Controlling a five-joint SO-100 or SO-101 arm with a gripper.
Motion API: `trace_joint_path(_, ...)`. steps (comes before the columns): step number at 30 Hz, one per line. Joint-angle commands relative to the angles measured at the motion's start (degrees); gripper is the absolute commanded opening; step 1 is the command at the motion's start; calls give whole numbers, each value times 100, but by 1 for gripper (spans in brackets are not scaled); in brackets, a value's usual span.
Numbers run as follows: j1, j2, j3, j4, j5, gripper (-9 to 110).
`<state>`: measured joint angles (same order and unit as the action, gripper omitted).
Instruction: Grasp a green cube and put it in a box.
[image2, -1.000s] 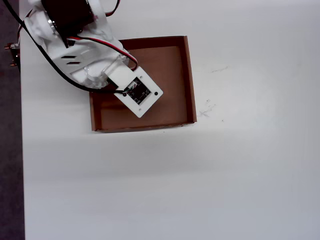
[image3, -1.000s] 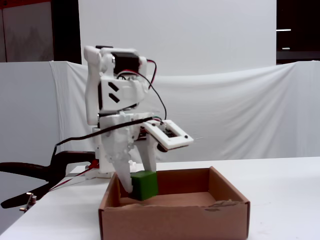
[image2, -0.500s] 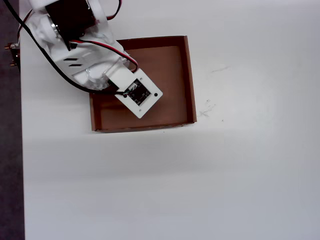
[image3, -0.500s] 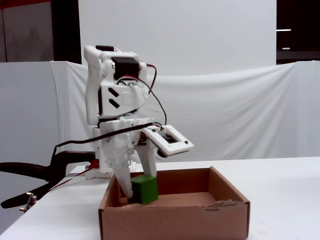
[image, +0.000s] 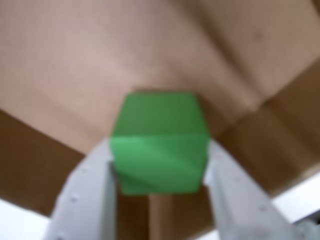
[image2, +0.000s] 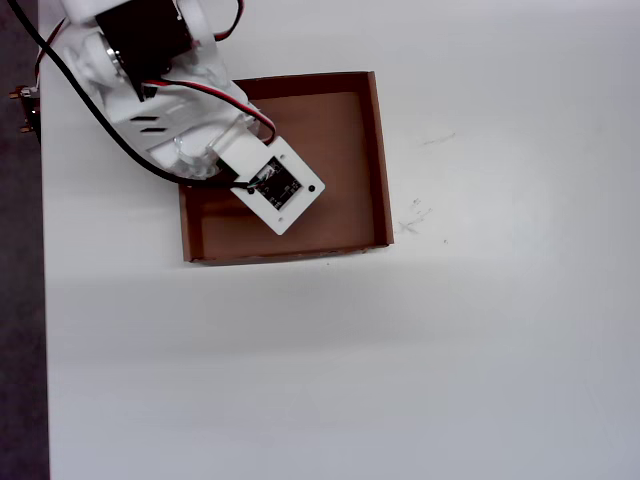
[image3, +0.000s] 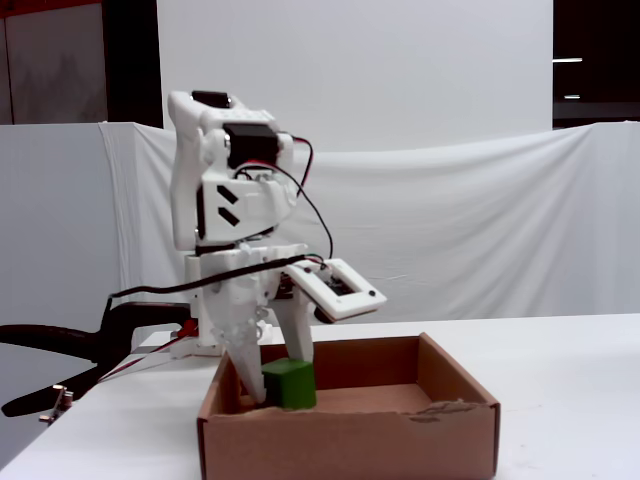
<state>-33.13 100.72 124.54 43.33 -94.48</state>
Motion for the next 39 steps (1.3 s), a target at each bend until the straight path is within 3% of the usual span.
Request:
trace_joint_path(1, 18, 26, -9, -123, -70, 16)
trace_joint_path(17, 9, -53, 185, -519, -79, 16)
trace_joint_path(25, 26, 0, 185, -545, -44, 23)
trace_joint_path(34, 826, 1468, -448, 940, 404, 23)
trace_joint_path(39, 1723, 2997, 220, 1731, 659, 23)
